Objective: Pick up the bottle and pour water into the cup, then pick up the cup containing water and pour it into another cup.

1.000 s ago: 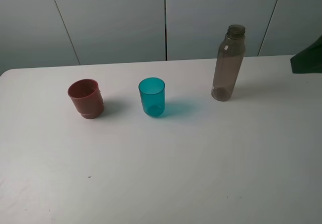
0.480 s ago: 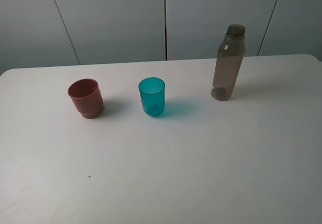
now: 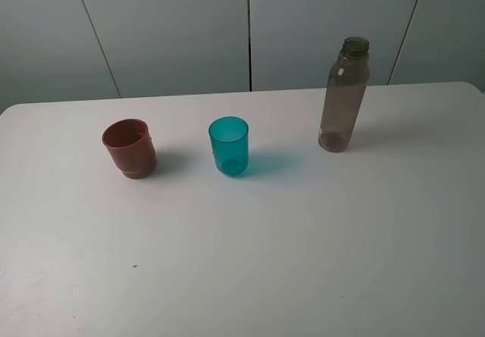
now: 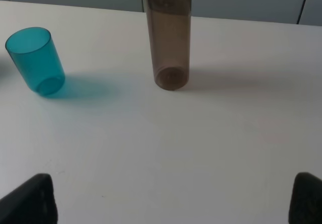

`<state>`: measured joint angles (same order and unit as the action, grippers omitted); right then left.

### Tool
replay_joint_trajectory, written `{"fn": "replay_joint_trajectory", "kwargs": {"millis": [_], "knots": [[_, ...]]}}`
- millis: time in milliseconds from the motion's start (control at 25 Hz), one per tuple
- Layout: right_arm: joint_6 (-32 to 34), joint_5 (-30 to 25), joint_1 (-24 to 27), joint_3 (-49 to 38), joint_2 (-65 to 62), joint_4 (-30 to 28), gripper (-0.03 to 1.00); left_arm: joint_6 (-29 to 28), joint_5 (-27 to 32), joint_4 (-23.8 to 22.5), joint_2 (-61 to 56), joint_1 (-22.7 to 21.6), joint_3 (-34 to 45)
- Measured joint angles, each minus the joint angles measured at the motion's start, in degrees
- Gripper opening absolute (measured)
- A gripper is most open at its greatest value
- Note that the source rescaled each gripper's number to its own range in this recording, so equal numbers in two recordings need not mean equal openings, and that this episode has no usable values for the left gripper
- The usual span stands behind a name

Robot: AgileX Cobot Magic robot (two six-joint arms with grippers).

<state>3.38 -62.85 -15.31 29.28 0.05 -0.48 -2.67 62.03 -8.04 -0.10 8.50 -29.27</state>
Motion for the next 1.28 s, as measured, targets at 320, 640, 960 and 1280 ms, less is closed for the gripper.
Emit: {"fn": "replay_joint_trajectory", "kwargs": {"millis": [320,640,960,1280], "knots": [[-0.79,0.0,3.36,0.0,-0.09,-1.93,1.0,0.0,0.0,0.0,0.0,0.0,0.0],[-1.71,0.0,17.8,0.0,-0.09,-1.93,1.0,0.0,0.0,0.0,0.0,0.0,0.0],[-1.96,0.0,18.39,0.0,-0.09,-1.93,1.0,0.0,0.0,0.0,0.0,0.0,0.0],[-1.96,0.0,18.39,0.0,-0.09,-1.93,1.0,0.0,0.0,0.0,0.0,0.0,0.0]]}}
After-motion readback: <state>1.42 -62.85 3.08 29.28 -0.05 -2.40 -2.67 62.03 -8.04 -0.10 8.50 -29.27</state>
